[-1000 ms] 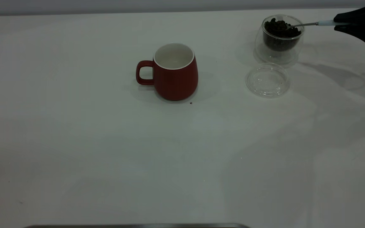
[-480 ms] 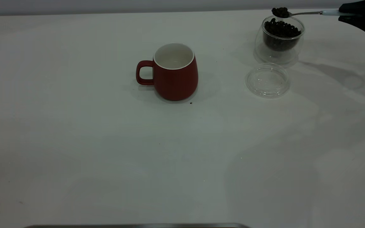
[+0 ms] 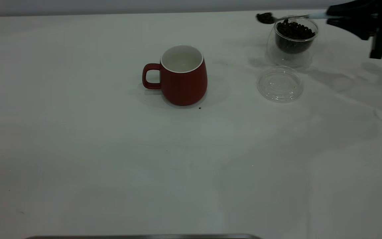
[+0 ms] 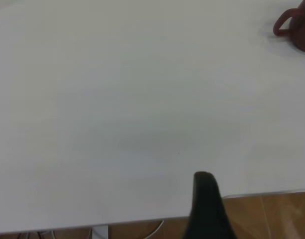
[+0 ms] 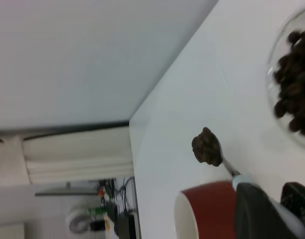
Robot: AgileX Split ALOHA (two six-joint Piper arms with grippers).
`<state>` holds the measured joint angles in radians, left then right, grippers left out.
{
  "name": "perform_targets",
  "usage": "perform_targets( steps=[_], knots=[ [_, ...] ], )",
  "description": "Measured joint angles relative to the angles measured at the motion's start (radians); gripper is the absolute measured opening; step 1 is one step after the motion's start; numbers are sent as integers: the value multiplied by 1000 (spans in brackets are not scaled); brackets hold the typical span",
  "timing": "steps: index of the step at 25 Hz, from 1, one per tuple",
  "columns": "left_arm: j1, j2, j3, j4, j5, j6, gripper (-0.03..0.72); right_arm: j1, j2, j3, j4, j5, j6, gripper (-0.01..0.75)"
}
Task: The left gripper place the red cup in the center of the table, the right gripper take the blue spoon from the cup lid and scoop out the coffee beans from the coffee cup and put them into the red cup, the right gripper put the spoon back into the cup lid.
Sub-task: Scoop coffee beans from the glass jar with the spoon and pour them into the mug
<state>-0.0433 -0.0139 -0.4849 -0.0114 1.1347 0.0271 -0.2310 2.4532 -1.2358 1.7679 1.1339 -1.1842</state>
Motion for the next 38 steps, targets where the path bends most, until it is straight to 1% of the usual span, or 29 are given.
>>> perform_targets(
  steps=[11, 18, 26, 33, 38],
  knots=[
    [0, 0, 0, 0, 0, 1, 586, 161, 0, 0, 0, 1, 3, 113],
    [0, 0, 0, 0, 0, 4, 586, 241, 0, 0, 0, 1, 5, 113],
    [0, 0, 0, 0, 0, 4, 586, 289, 0, 0, 0, 2, 3, 113],
    [0, 0, 0, 0, 0, 4, 586, 291, 0, -21, 0, 3, -43, 113],
    [0, 0, 0, 0, 0, 4, 586, 291, 0, -21, -1, 3, -116, 113]
  ],
)
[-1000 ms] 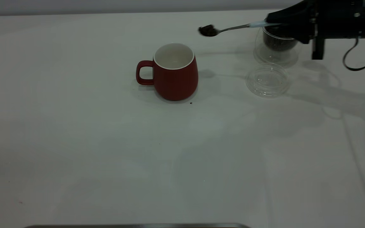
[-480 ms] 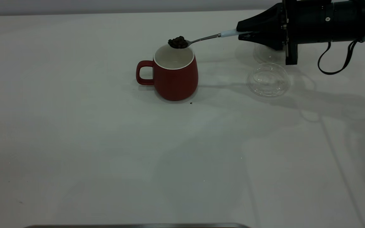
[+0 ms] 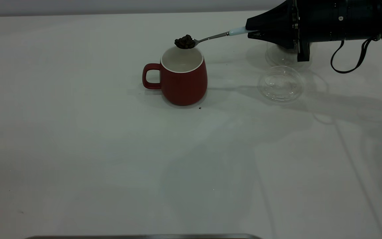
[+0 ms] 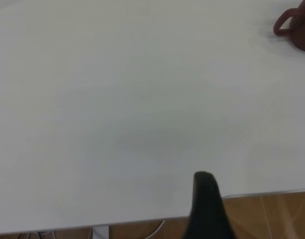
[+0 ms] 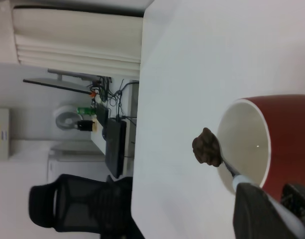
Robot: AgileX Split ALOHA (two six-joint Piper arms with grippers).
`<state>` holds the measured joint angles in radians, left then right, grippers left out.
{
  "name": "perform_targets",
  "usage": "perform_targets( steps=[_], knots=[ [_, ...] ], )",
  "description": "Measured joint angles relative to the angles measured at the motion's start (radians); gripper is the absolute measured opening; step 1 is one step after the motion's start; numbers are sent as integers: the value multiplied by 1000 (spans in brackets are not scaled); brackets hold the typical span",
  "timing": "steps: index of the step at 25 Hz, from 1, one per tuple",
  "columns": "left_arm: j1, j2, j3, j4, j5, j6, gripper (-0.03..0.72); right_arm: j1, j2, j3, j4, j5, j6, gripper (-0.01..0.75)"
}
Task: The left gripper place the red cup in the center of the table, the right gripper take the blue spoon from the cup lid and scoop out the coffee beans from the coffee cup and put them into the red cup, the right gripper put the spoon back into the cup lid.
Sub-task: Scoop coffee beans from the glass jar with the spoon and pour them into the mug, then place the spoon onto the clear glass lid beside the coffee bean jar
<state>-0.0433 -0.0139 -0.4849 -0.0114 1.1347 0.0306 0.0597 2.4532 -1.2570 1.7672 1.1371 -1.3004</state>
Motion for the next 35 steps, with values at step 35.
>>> perform_targets(
  steps=[35],
  knots=[
    [0, 0, 0, 0, 0, -4, 586, -54, -40, 23, -1, -2, -117, 113]
  ],
)
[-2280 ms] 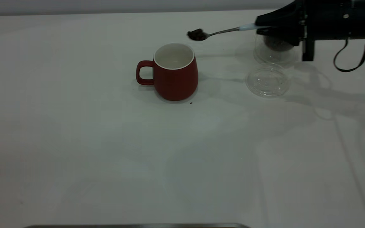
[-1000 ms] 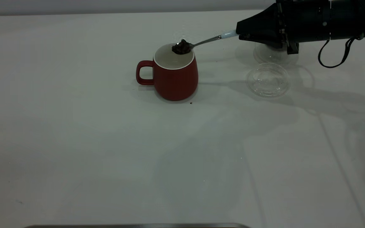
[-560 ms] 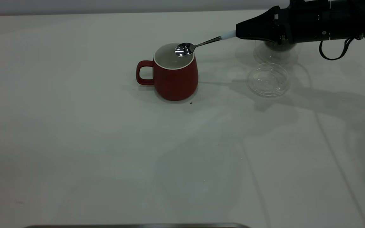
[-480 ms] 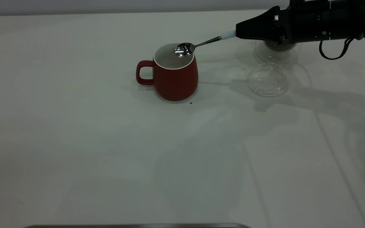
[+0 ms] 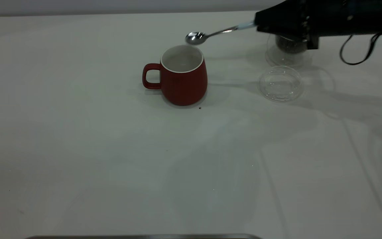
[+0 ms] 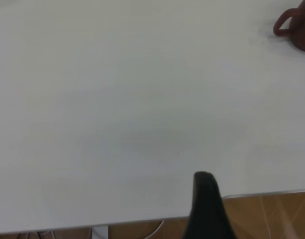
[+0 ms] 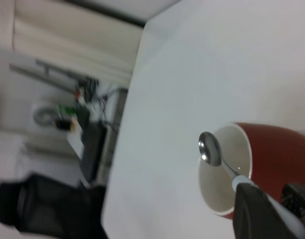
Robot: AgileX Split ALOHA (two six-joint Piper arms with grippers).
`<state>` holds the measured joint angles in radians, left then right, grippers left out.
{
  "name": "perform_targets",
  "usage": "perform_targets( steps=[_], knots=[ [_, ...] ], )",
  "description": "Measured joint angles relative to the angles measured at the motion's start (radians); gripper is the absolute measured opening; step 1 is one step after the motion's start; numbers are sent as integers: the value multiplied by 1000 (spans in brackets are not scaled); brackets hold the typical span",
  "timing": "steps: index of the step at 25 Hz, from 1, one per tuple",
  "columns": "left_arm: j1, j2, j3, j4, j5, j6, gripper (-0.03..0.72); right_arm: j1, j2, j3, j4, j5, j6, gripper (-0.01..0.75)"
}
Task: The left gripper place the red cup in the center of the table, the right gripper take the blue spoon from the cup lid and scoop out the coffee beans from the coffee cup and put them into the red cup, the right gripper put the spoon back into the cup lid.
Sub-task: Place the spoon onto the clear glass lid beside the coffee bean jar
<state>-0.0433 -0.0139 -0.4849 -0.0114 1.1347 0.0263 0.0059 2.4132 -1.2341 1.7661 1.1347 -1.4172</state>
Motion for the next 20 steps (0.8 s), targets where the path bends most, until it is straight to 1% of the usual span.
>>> perform_targets(
  steps=[5, 9, 13, 16, 20],
  knots=[
    [0, 0, 0, 0, 0, 0, 586, -76, -110, 127, 1, -11, 77, 113],
    [0, 0, 0, 0, 0, 1, 586, -142, -196, 260, 2, -64, 83, 113],
    [0, 0, 0, 0, 0, 1, 586, -210, -210, 363, 3, -121, 83, 113],
    [0, 0, 0, 0, 0, 1, 586, -236, -211, 386, 5, -183, 83, 113],
    [0, 0, 0, 0, 0, 1, 586, -238, -212, 386, 7, -299, 83, 113]
  ],
)
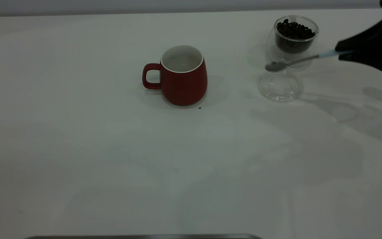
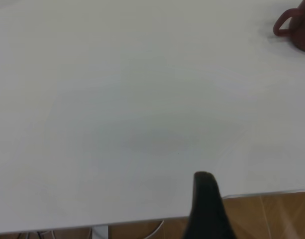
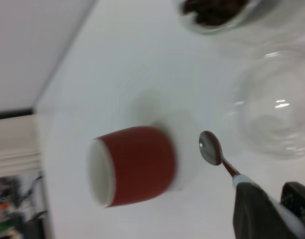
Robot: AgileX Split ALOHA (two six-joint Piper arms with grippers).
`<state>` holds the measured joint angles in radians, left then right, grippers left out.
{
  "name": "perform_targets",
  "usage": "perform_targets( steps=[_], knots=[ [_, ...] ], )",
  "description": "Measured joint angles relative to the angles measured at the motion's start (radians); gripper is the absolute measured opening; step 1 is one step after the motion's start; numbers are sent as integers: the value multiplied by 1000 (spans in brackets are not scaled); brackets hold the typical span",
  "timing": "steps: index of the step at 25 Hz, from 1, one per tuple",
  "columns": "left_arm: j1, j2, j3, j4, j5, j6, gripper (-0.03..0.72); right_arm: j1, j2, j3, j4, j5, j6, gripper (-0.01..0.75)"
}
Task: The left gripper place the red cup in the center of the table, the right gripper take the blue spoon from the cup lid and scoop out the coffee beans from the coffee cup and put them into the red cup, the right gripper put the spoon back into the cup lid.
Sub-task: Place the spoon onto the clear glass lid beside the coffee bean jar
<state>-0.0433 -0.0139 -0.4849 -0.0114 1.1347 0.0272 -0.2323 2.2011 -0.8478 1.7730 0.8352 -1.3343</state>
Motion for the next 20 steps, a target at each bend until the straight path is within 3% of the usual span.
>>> perform_targets(
  steps=[6, 20],
  knots=[
    [0, 0, 0, 0, 0, 0, 586, 0, 9, -20, 1, -91, 0, 113],
    [0, 0, 0, 0, 0, 0, 586, -2, 198, -198, 2, -18, 4, 113]
  ],
)
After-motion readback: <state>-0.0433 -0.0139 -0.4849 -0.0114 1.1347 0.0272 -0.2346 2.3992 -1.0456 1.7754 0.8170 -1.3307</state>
